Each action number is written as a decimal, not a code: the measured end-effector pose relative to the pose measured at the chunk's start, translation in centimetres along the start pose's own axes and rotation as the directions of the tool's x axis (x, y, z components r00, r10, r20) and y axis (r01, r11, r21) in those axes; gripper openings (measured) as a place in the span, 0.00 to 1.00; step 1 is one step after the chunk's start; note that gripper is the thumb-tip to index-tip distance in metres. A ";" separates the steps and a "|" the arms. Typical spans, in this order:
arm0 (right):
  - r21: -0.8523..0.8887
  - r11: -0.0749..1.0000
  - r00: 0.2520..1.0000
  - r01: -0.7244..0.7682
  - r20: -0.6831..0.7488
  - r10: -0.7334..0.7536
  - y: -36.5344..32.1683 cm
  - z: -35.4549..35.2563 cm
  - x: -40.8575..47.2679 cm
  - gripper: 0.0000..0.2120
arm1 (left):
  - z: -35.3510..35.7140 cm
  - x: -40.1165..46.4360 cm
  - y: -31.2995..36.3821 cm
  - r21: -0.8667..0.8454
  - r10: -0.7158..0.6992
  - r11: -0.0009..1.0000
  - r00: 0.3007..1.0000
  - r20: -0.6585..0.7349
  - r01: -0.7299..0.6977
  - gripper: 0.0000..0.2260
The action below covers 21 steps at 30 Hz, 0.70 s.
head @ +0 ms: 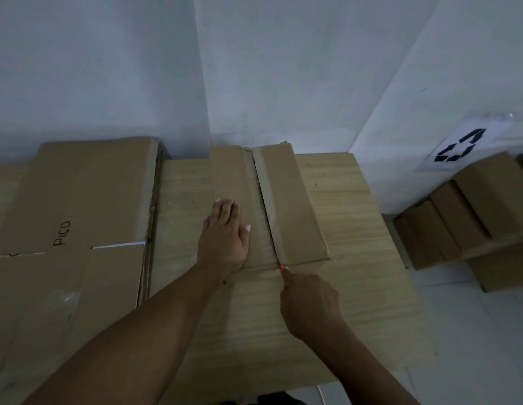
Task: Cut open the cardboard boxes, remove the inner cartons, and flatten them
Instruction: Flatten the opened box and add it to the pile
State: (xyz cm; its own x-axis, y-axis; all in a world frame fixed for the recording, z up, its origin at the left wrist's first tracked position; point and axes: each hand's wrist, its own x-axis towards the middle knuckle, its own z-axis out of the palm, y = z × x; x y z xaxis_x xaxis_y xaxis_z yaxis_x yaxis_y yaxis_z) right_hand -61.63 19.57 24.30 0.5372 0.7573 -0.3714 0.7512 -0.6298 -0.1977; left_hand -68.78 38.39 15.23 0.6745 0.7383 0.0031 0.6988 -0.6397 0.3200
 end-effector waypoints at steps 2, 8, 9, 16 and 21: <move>0.040 0.999 1.000 -0.003 -0.008 0.003 -0.1 0.4 -0.9 0.23 | -0.1 0.0 0.1 0.012 0.008 1.000 1.000 0.026 -0.008 0.30; 0.314 0.949 0.996 0.028 -0.087 -0.001 0.6 -1.5 -3.7 0.21 | -0.4 -0.9 -0.7 -0.008 0.047 0.999 0.997 0.065 -0.047 0.30; 0.362 0.931 0.995 0.043 -0.103 -0.005 0.8 -1.9 -3.8 0.20 | -0.5 -1.1 -0.9 -0.008 0.053 0.999 0.995 0.084 -0.052 0.30; 0.376 0.927 0.983 0.012 -0.176 0.058 4.4 -5.5 2.7 0.10 | -1.6 -4.6 -1.8 0.015 0.148 0.989 0.987 0.062 -0.149 0.33; 0.246 0.966 0.975 0.086 -0.219 -0.031 4.9 -8.7 10.6 0.11 | -2.6 -1.6 -1.2 -0.057 0.098 0.993 0.992 -0.082 -0.103 0.21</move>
State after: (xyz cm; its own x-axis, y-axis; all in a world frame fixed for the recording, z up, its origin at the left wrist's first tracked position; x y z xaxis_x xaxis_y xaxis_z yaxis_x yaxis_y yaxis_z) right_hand -48.89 26.01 27.33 0.5844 0.7960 -0.1576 0.6772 -0.5854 -0.4458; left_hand -71.31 38.57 17.31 0.7177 0.6873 0.1121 0.6114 -0.6990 0.3710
